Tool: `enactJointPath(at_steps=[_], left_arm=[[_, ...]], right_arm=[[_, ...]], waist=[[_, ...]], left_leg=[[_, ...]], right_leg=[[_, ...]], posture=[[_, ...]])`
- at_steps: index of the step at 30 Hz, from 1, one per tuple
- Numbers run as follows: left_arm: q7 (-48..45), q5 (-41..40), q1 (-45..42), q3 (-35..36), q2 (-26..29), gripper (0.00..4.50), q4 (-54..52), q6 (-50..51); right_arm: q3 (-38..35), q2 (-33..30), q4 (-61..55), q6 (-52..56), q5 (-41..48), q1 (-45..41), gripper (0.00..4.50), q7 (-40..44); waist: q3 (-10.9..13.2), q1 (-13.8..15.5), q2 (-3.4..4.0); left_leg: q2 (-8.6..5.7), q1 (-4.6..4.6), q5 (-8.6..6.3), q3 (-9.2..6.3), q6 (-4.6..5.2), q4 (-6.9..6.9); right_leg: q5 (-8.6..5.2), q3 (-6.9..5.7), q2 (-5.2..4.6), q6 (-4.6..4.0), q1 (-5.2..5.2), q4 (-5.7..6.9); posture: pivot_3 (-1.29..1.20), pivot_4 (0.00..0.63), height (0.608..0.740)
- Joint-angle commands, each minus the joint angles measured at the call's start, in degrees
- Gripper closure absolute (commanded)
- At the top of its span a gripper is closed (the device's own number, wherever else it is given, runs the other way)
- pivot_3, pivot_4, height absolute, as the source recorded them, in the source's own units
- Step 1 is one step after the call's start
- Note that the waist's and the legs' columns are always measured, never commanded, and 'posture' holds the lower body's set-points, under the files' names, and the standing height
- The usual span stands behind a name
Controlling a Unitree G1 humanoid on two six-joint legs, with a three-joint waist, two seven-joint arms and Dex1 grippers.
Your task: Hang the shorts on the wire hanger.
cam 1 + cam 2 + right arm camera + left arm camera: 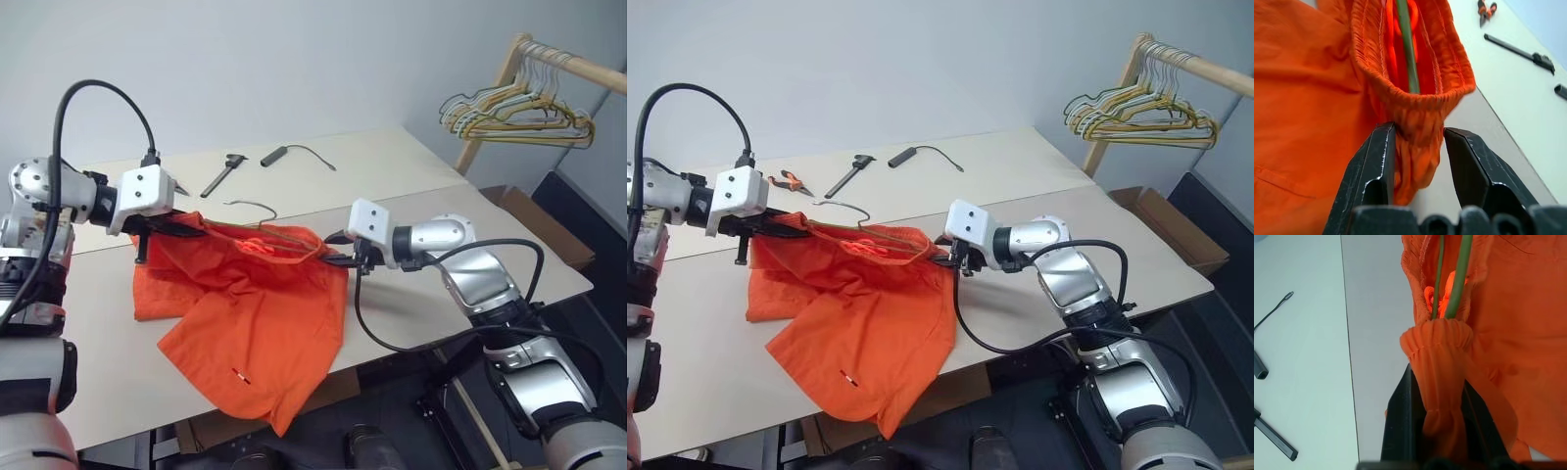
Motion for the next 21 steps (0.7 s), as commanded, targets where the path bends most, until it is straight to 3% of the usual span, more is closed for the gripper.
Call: enactJointPath(at_steps=[1,12,15,19,21], left_arm=[[-0.05,-1.31,-0.53,2.23,0.46,4.5,-1.37,-0.08],[-1.73,-4.52,-0.02,4.14,-1.52,4.5,-1.77,0.34],[-1.7,-4.06,0.47,3.83,-1.63,4.5,-1.97,-0.01],[-1.41,-4.47,0.9,4.3,-2.02,4.5,-1.79,-0.11],[-1.12,-5.02,1.25,5.01,-2.46,4.5,-1.68,0.0]], right_arm=[[-3.14,0.86,-0.16,-0.12,0.55,-1.34,2.51,-1.91],[-3.84,3.14,0.26,0.45,5.97,-1.47,2.51,3.98],[-4.15,3.97,0.88,2.26,6.85,-2.42,3.04,4.0],[-3.67,3.57,1.32,1.14,5.83,-2.42,4.32,4.51],[-3.72,3.6,1.33,0.94,5.59,-2.16,4.42,4.24]], waist=[[0.0,-0.07,0.0],[0.0,-0.15,0.0],[0.0,-0.16,0.0],[0.0,-0.11,0.0],[0.0,-0.1,0.0]], left_leg=[[0.0,0.0,0.0,0.0,0.0,0.0],[0.0,0.02,0.0,-0.02,0.0,0.0],[0.0,0.03,0.0,-0.02,0.0,0.0],[-0.01,0.03,0.0,-0.02,0.0,0.0],[-0.01,0.02,0.0,-0.03,0.0,0.0]], right_leg=[[0.0,0.0,0.0,0.0,0.0,0.0],[0.01,0.0,0.0,0.01,0.03,0.0],[0.01,0.0,0.0,0.01,0.03,0.01],[0.01,0.0,-0.01,0.01,0.04,0.03],[0.01,-0.01,-0.01,0.01,0.04,0.05]], posture=[[-0.12,0.0,0.74],[-0.12,0.0,0.74],[-0.12,0.0,0.74],[-0.12,0.0,0.74],[-0.12,0.0,0.74]])
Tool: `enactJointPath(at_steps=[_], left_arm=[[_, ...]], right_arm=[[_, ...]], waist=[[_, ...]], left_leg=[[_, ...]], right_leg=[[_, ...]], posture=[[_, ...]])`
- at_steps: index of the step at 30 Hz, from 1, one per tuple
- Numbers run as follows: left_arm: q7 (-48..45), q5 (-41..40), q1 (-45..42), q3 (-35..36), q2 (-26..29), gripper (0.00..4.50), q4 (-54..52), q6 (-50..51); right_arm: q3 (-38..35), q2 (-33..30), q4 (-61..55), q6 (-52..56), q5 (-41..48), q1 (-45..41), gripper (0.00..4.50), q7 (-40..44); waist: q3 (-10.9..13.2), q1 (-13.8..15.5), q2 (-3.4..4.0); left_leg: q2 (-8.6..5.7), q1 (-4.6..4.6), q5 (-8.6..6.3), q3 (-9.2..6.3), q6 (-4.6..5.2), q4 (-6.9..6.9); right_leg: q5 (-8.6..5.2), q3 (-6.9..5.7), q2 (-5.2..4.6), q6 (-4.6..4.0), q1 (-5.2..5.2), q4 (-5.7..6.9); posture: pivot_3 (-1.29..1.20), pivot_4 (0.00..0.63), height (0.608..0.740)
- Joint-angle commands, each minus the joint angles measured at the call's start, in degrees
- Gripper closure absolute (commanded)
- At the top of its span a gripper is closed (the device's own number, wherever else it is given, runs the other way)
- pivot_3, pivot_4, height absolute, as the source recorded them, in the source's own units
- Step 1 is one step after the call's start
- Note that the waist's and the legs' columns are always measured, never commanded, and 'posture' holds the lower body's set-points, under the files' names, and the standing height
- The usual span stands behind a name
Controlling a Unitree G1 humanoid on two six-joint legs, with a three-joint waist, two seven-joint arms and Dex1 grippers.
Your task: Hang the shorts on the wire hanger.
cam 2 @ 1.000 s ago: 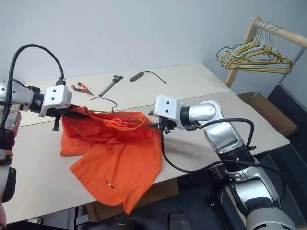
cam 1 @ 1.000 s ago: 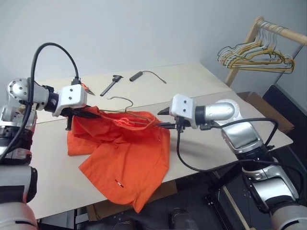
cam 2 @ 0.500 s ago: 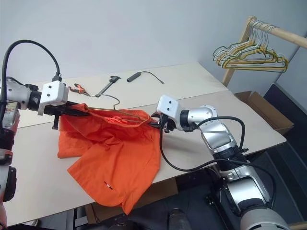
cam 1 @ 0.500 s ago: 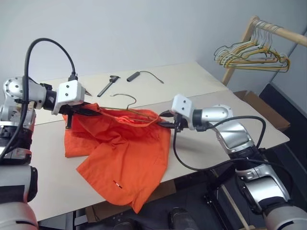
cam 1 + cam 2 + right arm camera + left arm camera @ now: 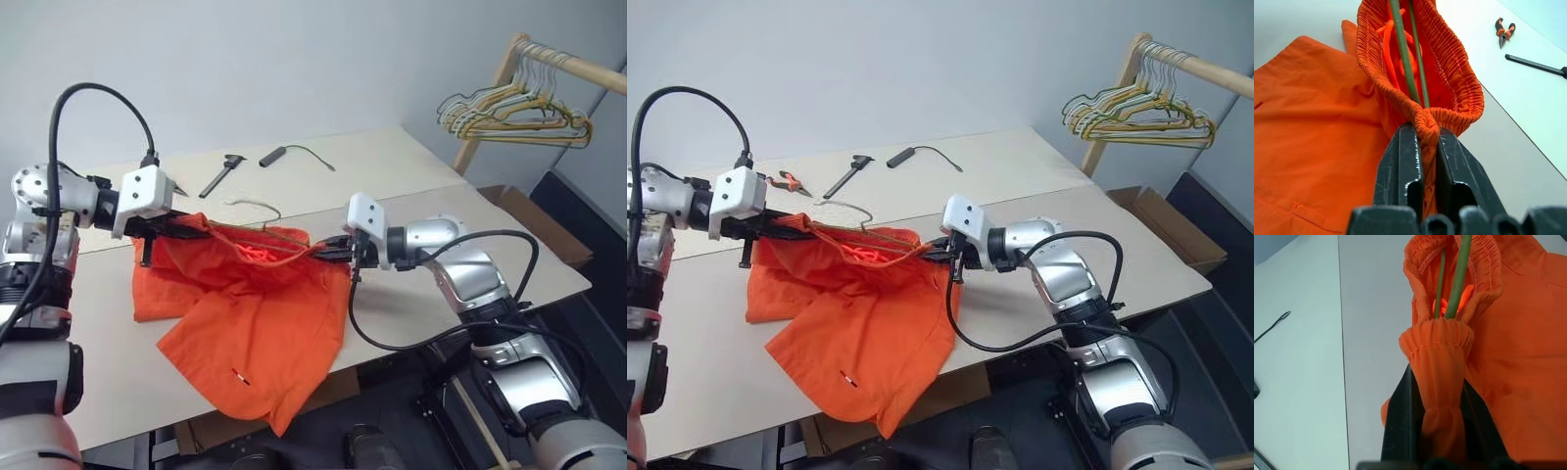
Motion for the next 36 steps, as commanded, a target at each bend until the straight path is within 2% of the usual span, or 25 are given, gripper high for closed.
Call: enactJointPath(at_steps=[1,3,8,13,17,18,23,28,31,36], left_arm=[[0.5,-2.45,-0.36,2.66,-0.65,4.5,-1.32,-0.71],[0.45,-2.8,-0.62,3.24,-1.28,4.5,-0.22,-0.54],[0.18,-4.67,-2.13,5.45,-2.93,3.12,2.61,0.07],[1.71,-5.45,-2.75,7.47,-2.83,1.48,4.5,-0.69],[2.06,-9.52,-3.25,12.25,-2.88,0.13,6.27,0.04],[1.79,-10.33,-3.26,13.09,-2.78,0.0,6.46,0.21],[5.64,-17.45,-2.73,20.47,-4.91,0.0,4.8,4.17],[8.68,-24.63,3.62,22.85,-10.58,0.0,-7.28,11.33],[12.9,-27.76,8.52,22.29,-15.54,0.0,-16.9,14.9],[21.41,-31.57,14.71,20.71,-22.68,0.0,-30.6,19.96]], right_arm=[[-1.72,-0.01,-0.8,-0.95,0.32,-1.32,4.42,-0.34],[-1.53,-0.14,-0.89,-1.11,-0.22,-1.04,4.42,-0.74],[-1.98,-0.47,-1.91,-0.22,-0.56,-0.26,4.42,-1.8],[-4.76,-1.71,-4.59,4.47,1.19,1.09,4.42,-4.26],[-8.62,-3.16,-7.89,9.2,2.54,4.17,4.42,-7.12],[-9.19,-3.5,-8.62,10.13,2.76,4.72,4.42,-7.76],[-14.66,-6.44,-14.51,20.92,2.54,8.83,4.42,-15.6],[-20.36,-7.92,-20.69,41.56,1.79,8.94,4.42,-25.88],[-26.96,-6.46,-23.31,54.32,0.23,7.76,4.42,-33.39],[-37.67,-0.85,-22.02,64.12,-6.38,3.73,4.42,-47.09]], waist=[[0.0,-0.03,0.0],[0.0,-0.04,0.0],[0.0,-0.1,0.0],[0.0,-0.28,0.0],[0.0,-0.29,-0.01],[0.0,-0.34,-0.01],[-0.01,-1.04,-0.01],[-0.02,-2.33,-0.02],[-0.02,-3.36,-0.02],[-0.03,-5.79,-0.02]], left_leg=[[-0.01,0.0,0.0,0.0,0.0,0.0],[-0.01,0.0,0.0,0.0,0.0,0.0],[0.0,0.01,0.01,0.0,-0.01,0.0],[0.0,0.01,0.01,0.0,-0.01,0.0],[0.0,-0.01,0.01,-0.01,-0.01,0.0],[-0.01,-0.01,0.0,-0.01,-0.01,0.0],[-0.01,0.0,0.0,-0.02,-0.01,0.01],[-0.04,0.05,-0.02,-0.03,0.03,0.06],[-0.03,0.1,-0.03,-0.04,0.03,0.06],[-0.05,0.1,-0.05,-0.05,0.06,0.05]], right_leg=[[0.0,0.0,-0.01,0.0,0.0,0.0],[0.0,0.01,-0.01,0.0,0.0,0.0],[0.01,0.0,-0.01,0.0,0.0,-0.01],[0.01,0.01,0.0,0.0,0.0,0.0],[0.02,-0.01,-0.02,0.01,0.01,-0.02],[0.02,0.0,-0.04,0.01,0.0,-0.03],[0.02,-0.01,-0.06,0.02,0.02,-0.07],[0.06,0.05,-0.19,0.07,0.11,-0.06],[0.07,0.09,-0.2,0.08,0.15,-0.06],[0.15,0.23,-0.21,0.1,0.13,-0.05]], posture=[[-0.12,0.0,0.74],[-0.13,0.0,0.74],[-0.14,0.0,0.74],[-0.16,0.0,0.74],[-0.19,0.0,0.74],[-0.19,0.0,0.74],[-0.23,0.0,0.74],[-0.3,0.0,0.74],[-0.33,0.0,0.74],[-0.36,0.0,0.74]])
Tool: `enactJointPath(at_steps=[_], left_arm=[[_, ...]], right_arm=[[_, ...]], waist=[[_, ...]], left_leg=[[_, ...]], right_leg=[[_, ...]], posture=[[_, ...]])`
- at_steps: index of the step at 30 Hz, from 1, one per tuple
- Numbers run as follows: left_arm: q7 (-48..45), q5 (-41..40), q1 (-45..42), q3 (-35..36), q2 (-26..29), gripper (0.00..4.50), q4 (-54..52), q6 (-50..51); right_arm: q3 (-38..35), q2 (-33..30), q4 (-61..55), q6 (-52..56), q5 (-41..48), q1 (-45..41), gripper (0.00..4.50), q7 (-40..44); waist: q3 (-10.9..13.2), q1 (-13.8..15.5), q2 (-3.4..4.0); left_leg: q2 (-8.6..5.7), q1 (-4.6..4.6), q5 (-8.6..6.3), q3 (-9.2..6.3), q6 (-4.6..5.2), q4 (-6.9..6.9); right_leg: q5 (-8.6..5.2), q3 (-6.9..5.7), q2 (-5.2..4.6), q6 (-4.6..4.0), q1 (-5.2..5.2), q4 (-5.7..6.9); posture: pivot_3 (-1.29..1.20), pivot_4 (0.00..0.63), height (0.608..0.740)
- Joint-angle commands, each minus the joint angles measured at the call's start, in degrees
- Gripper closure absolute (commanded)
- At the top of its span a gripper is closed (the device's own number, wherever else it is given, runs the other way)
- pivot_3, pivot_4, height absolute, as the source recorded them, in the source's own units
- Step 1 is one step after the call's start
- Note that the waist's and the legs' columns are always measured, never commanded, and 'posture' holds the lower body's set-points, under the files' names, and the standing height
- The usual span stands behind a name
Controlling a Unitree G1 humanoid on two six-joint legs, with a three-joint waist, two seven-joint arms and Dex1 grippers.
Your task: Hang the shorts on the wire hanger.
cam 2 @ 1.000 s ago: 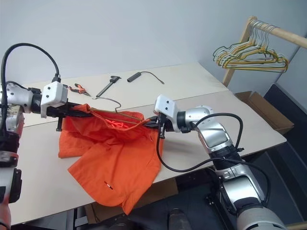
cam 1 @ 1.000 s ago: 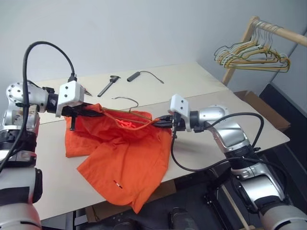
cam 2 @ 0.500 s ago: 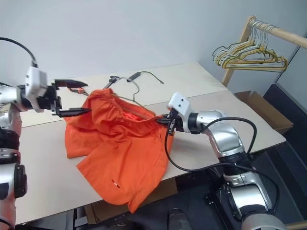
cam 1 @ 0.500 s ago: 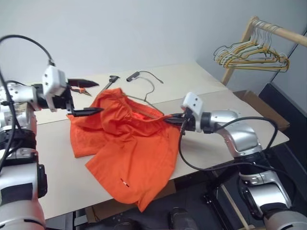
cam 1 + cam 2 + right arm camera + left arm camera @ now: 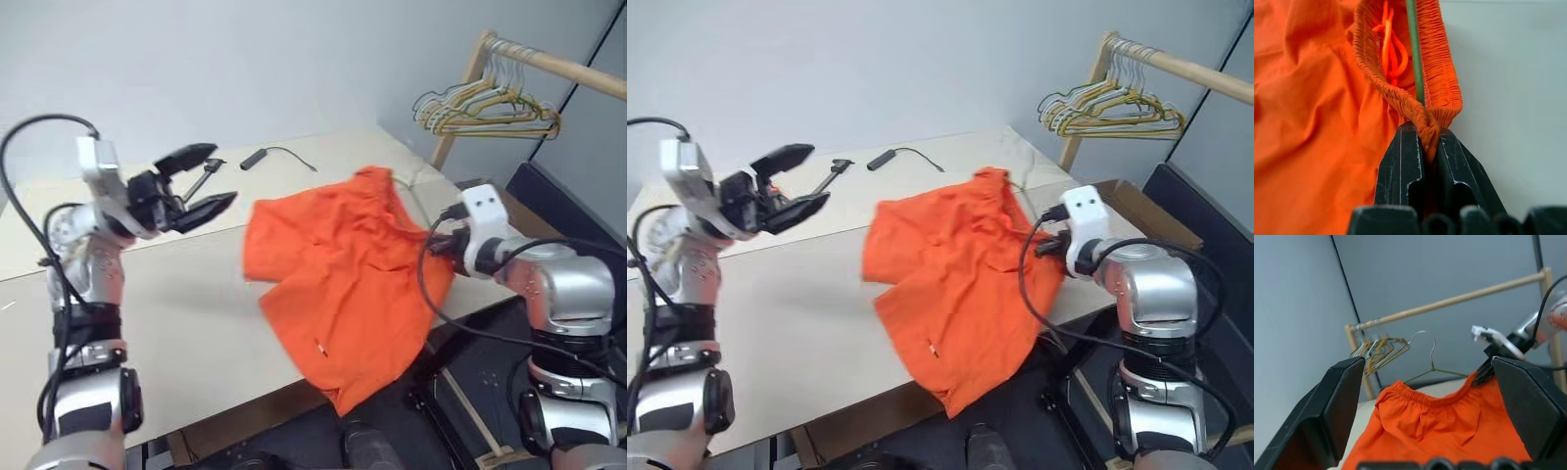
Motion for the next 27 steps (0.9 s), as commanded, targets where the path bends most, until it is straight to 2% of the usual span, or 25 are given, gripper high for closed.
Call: enactJointPath(at_steps=[1,5,8,12,15,19,23,27], left_arm=[[6.13,-3.31,2.59,-0.87,-2.95,0.0,-10.91,3.06],[12.55,-4.34,5.74,-2.91,-6.53,0.0,-18.2,5.97],[17.6,-1.17,6.57,-6.2,-8.32,0.0,-22.54,6.54],[24.26,-2.02,6.91,-8.0,-11.41,0.0,-27.26,8.4],[28.34,-0.24,7.24,-9.45,-12.27,0.0,-29.17,8.95],[33.07,0.1,7.86,-10.75,-13.79,0.0,-31.13,10.29],[33.81,1.12,9.37,-12.79,-13.85,0.0,-32.86,10.06],[33.92,2.37,10.0,-14.31,-13.4,0.0,-33.23,9.58]], right_arm=[[-8.65,2.97,-0.68,4.06,-5.92,-4.96,4.42,-10.39],[-15.43,6.91,2.25,1.46,-11.63,-9.38,4.42,-21.24],[-16.08,7.22,6.33,-2.03,-13.98,-11.14,4.42,-26.15],[-18.78,7.86,14.01,-8.57,-14.92,-15.84,4.42,-32.12],[-19.48,6.97,20.01,-14.12,-14.41,-19.12,4.42,-34.57],[-19.47,5.21,29.92,-22.77,-13.87,-24.02,4.42,-38.36],[-19.51,3.02,39.68,-29.32,-12.66,-28.9,4.42,-40.74],[-19.02,-1.15,50.17,-35.08,-11.22,-32.86,4.42,-39.55]], waist=[[-0.02,-1.3,0.03],[-0.1,-3.24,0.18],[-0.1,-4.49,0.18],[-0.06,-6.24,0.26],[-0.02,-7.72,0.34],[-0.01,-8.92,0.35],[0.0,-9.43,0.36],[0.01,-9.29,0.37]], left_leg=[[0.0,0.04,-0.01,0.0,0.02,0.0],[-0.07,0.13,-0.23,-0.03,0.4,-0.01],[-0.14,0.21,-0.21,-0.05,0.45,-0.01],[-0.26,0.55,-0.23,-0.04,0.57,-0.02],[-0.27,0.97,-0.29,-0.04,0.67,-0.11],[-0.32,1.06,-0.28,-0.03,0.69,-0.12],[-0.34,1.07,-0.28,0.0,0.71,-0.23],[-0.47,1.18,-0.13,0.03,0.84,-0.63]], right_leg=[[0.02,0.04,0.01,0.01,0.01,0.0],[0.06,0.16,0.01,0.06,0.08,0.03],[0.1,0.23,0.02,0.11,0.17,0.04],[0.15,0.36,-0.01,0.22,0.52,-0.07],[0.13,0.41,-0.01,0.33,1.04,-0.26],[0.1,0.5,0.0,0.45,1.15,-0.29],[0.11,0.62,0.0,0.48,1.11,-0.36],[0.13,0.93,0.13,0.53,1.15,-0.68]], posture=[[-0.36,0.0,0.74],[-0.36,0.0,0.74],[-0.35,0.0,0.74],[-0.33,0.0,0.74],[-0.32,0.0,0.74],[-0.32,0.0,0.74],[-0.3,0.0,0.74],[-0.3,0.0,0.74]])
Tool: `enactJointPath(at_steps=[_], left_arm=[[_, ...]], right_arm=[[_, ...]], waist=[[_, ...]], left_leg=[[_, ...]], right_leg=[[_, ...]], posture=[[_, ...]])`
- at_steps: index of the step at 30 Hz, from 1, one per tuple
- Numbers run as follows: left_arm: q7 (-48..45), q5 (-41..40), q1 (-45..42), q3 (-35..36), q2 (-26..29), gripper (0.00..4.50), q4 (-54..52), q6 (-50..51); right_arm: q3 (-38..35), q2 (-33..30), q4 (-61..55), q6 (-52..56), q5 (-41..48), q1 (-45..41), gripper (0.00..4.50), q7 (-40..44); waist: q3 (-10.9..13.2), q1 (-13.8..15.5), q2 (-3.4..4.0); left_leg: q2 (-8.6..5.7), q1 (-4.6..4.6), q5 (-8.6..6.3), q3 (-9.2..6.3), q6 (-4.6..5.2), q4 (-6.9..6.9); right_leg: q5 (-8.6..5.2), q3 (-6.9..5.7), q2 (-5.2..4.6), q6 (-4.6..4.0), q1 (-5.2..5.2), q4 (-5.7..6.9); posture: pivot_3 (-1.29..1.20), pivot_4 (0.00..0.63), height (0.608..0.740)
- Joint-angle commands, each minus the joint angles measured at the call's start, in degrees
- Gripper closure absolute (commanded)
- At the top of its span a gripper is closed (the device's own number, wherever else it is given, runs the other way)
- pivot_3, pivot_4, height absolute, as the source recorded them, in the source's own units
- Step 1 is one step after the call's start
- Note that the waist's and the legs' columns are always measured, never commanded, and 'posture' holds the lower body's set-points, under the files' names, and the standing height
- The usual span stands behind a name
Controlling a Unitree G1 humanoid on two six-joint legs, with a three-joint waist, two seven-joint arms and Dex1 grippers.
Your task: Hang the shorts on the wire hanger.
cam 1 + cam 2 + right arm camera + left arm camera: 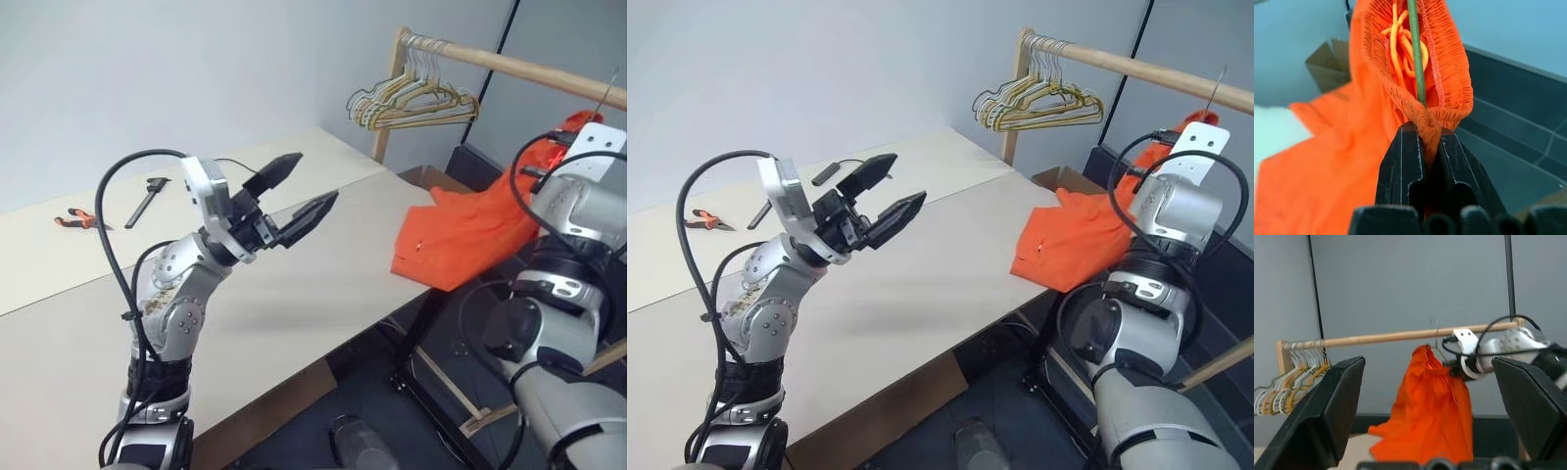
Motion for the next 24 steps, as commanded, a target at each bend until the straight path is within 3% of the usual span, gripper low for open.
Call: enactJointPath(at_steps=[1,11,17,24], left_arm=[[0.14,1.83,0.09,-1.01,0.84,0.0,-2.13,-1.07],[-0.86,2.82,1.61,-2.02,0.85,0.0,-3.23,-2.49],[-1.45,3.07,1.96,-2.2,1.09,0.0,-3.23,-2.62],[-2.54,2.42,1.94,-2.26,0.83,0.0,-3.4,-2.67]], right_arm=[[-0.22,-4.19,7.51,-6.53,2.78,-5.39,4.42,0.16],[-2.34,-14.97,32.26,-18.34,10.16,-12.52,4.42,0.64],[-5.43,-17.83,39.09,-17.42,16.28,-14.21,4.42,0.43],[-0.86,-17.38,39.9,-18.03,14.94,-13.43,4.42,-1.45]], waist=[[0.0,0.07,0.01],[0.06,0.52,0.03],[0.09,0.65,0.03],[0.09,0.93,0.03]], left_leg=[[-0.07,0.05,0.11,0.0,0.05,-0.26],[-0.1,-0.1,0.05,0.04,0.21,-0.5],[-0.09,-0.11,0.03,0.07,0.22,-0.5],[-0.08,-0.11,0.03,0.07,0.22,-0.51]], right_leg=[[0.03,0.18,0.03,0.05,0.06,-0.19],[-0.01,0.37,0.0,0.21,0.04,-0.58],[-0.02,0.42,0.0,0.25,0.06,-0.61],[-0.1,0.44,0.0,0.38,0.07,-0.61]], posture=[[-0.29,0.0,0.74],[-0.28,0.0,0.74],[-0.28,0.0,0.74],[-0.28,0.0,0.74]])
